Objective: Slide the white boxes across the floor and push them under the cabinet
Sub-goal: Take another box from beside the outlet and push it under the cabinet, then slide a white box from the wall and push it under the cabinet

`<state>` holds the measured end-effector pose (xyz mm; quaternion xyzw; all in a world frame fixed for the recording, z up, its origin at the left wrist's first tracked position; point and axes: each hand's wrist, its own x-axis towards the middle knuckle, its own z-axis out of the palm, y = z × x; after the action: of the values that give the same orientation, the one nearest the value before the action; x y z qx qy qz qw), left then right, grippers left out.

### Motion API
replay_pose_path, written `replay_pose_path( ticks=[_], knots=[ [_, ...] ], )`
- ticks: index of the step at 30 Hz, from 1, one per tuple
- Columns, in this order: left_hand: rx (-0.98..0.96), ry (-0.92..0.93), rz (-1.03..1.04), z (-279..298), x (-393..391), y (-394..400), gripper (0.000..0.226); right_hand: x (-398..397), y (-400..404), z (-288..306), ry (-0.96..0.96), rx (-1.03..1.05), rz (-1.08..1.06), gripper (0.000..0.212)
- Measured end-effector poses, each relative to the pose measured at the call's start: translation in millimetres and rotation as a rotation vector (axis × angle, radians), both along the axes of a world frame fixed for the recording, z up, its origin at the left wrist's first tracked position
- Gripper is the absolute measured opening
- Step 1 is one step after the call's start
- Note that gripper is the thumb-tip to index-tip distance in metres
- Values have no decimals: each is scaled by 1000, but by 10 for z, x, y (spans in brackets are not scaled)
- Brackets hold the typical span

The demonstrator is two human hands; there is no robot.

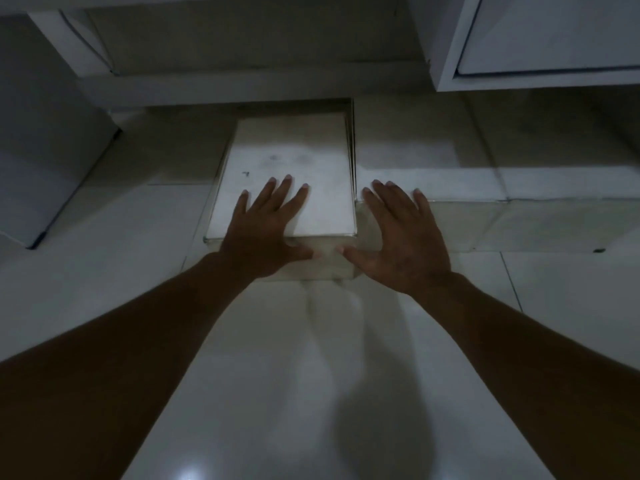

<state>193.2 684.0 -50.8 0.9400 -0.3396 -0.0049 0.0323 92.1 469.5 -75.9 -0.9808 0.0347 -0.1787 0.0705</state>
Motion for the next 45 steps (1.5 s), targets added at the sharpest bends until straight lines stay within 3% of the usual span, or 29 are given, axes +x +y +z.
replay_pose_path(
  ticks=[16, 31, 38, 45],
  knots=[
    [2, -13, -39, -80, 585, -178, 108, 226, 150, -192, -298, 12, -170, 62],
    [15, 8, 14, -32, 547, -219, 108, 218, 203, -146, -223, 35, -208, 60],
    [-59, -68, 153, 9, -86, -261, 86, 50, 246, 140, -9, 106, -162, 60],
    [-260, -117, 3, 602, -579, -236, 53, -704, 216, 549, -59, 117, -161, 53]
  ],
)
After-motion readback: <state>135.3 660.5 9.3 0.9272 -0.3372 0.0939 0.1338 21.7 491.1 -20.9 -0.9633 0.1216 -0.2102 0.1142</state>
